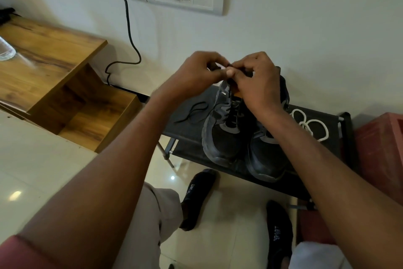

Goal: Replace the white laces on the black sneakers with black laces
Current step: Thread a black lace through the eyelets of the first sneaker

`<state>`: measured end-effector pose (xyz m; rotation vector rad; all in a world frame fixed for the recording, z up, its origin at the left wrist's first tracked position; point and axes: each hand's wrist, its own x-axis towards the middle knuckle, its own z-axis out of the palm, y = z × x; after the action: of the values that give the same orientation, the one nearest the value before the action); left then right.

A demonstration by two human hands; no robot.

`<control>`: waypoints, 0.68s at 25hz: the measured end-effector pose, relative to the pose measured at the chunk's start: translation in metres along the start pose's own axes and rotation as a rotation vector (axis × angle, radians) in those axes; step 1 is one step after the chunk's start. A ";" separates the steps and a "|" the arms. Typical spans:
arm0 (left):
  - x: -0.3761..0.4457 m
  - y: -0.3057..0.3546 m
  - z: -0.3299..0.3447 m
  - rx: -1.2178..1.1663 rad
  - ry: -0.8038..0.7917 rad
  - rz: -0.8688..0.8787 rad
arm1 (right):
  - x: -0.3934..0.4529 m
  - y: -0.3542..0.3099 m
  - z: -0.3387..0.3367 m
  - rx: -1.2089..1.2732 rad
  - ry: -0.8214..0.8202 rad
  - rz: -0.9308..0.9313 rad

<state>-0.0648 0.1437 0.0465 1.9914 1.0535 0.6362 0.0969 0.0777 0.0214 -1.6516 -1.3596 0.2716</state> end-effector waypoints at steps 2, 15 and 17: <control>0.002 -0.005 0.005 0.039 -0.108 -0.038 | -0.002 0.002 0.001 -0.031 -0.043 0.007; 0.013 -0.028 -0.001 0.211 0.208 -0.196 | -0.027 0.011 0.013 -0.466 -0.509 -0.096; 0.013 -0.031 0.000 0.257 0.221 -0.181 | -0.035 0.009 0.020 -0.627 -0.556 -0.129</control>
<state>-0.0723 0.1656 0.0224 2.0430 1.4955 0.6606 0.0769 0.0589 -0.0089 -2.0737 -2.1196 0.2527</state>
